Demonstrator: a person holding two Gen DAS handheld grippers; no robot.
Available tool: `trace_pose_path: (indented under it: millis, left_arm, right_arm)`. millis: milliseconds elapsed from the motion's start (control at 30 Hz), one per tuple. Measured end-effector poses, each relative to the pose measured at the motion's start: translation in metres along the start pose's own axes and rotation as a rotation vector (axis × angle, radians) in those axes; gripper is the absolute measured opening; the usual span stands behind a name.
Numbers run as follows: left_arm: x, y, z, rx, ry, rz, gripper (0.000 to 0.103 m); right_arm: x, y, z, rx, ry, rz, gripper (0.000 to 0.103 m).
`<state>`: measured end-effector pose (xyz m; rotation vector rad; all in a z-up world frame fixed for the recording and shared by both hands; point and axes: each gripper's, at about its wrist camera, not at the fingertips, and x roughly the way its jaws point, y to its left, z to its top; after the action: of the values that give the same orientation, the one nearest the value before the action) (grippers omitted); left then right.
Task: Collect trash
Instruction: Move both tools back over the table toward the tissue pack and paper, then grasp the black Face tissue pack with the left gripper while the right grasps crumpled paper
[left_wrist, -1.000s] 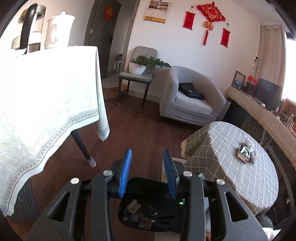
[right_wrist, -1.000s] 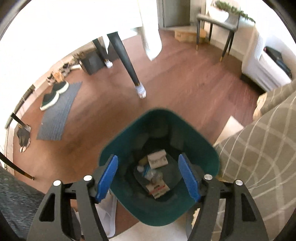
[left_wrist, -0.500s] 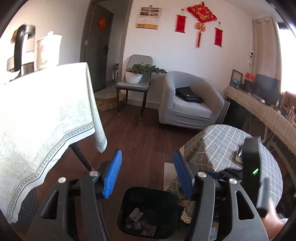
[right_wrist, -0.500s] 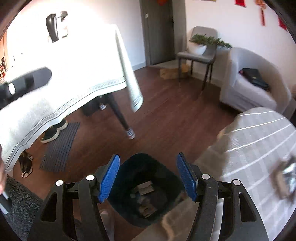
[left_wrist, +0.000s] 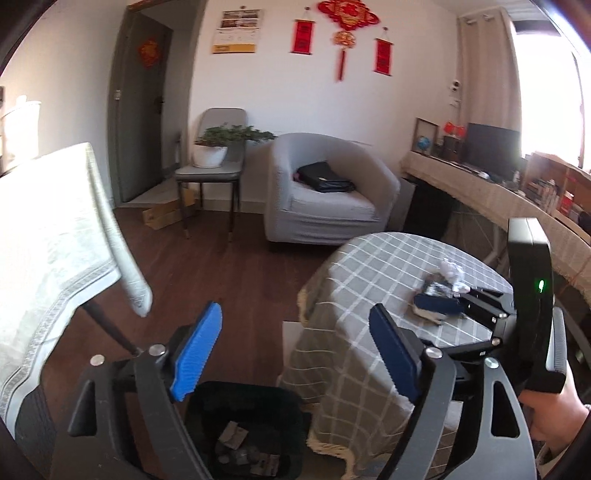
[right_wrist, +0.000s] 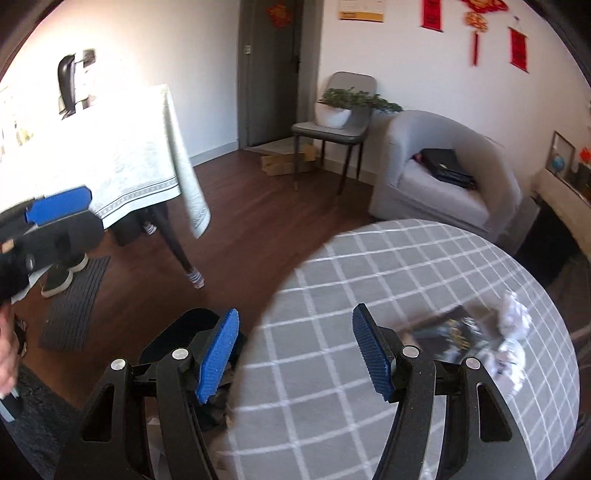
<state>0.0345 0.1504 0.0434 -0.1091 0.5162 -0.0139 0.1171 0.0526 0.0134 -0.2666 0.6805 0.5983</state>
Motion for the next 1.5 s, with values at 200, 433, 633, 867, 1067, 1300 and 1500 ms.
trace_pose_path:
  millis: [200,433,633,867,1067,1300,1500]
  left_arm:
    - [0.024,-0.034,-0.001,0.041,0.02,-0.035,0.088]
    - [0.053,-0.072,-0.001,0.031,0.056,-0.086,0.089]
    - [0.08,-0.103,0.0,0.041,0.093,-0.126,0.091]
    - [0.108,-0.138,-0.004,0.145,0.137,-0.183,0.092]
    - [0.136,-0.153,-0.002,0.205,0.176,-0.258,0.092]
    - [0.17,-0.164,-0.003,0.299,0.226,-0.302,0.092]
    - [0.192,-0.169,-0.006,0.335,0.268,-0.314,0.092]
  right_arm:
    - [-0.012,-0.037,-0.012,0.038,0.0,-0.058,0.071]
    - [-0.03,-0.076,-0.031,0.093,-0.001,-0.09,0.075]
    - [-0.047,-0.108,-0.046,0.15,0.009,-0.098,0.075]
    - [-0.052,-0.139,-0.062,0.193,0.045,-0.071,0.075]
    - [-0.049,-0.168,-0.073,0.274,0.053,-0.009,0.075]
    - [-0.045,-0.179,-0.08,0.294,0.069,0.026,0.075]
    - [-0.046,-0.181,-0.08,0.304,0.066,0.044,0.075]
